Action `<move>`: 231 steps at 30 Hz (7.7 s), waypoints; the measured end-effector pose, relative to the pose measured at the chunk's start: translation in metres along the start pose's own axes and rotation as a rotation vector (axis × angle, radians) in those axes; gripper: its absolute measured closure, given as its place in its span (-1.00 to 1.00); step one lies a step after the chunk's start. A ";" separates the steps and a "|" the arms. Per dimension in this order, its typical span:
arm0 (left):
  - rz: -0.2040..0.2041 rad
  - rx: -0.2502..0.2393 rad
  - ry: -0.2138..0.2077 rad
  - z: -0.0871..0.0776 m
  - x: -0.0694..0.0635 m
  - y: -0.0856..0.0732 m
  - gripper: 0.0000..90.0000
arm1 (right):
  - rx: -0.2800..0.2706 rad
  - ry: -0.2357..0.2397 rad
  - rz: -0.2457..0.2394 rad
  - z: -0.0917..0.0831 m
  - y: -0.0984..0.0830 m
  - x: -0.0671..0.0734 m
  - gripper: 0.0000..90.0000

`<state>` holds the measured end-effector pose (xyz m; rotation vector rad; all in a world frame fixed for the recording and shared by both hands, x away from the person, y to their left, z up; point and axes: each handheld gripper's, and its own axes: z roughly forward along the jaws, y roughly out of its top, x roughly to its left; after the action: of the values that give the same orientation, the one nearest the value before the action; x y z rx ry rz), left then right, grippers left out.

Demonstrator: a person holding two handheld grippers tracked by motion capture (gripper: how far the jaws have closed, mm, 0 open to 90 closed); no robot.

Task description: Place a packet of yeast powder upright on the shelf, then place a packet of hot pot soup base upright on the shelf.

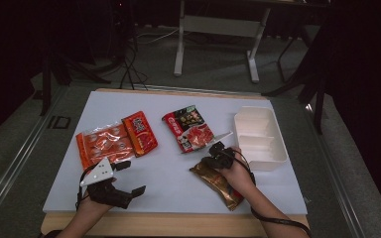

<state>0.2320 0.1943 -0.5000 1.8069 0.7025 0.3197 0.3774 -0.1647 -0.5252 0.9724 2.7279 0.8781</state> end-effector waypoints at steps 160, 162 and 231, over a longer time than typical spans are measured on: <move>-0.059 -0.044 0.047 0.002 0.006 -0.008 -0.96 | -0.555 -0.258 0.385 -0.127 0.040 -0.210 0.93; -0.060 -0.044 0.047 0.002 0.006 -0.007 -0.96 | -0.552 -0.268 0.391 -0.128 0.039 -0.210 0.92; -0.076 0.129 0.073 0.030 0.019 0.006 -0.87 | -0.581 -0.112 0.064 -0.156 -0.043 0.014 -0.69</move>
<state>0.2647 0.1816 -0.5067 1.8921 0.8581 0.2965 0.2976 -0.2584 -0.4187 0.9408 2.1505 1.4601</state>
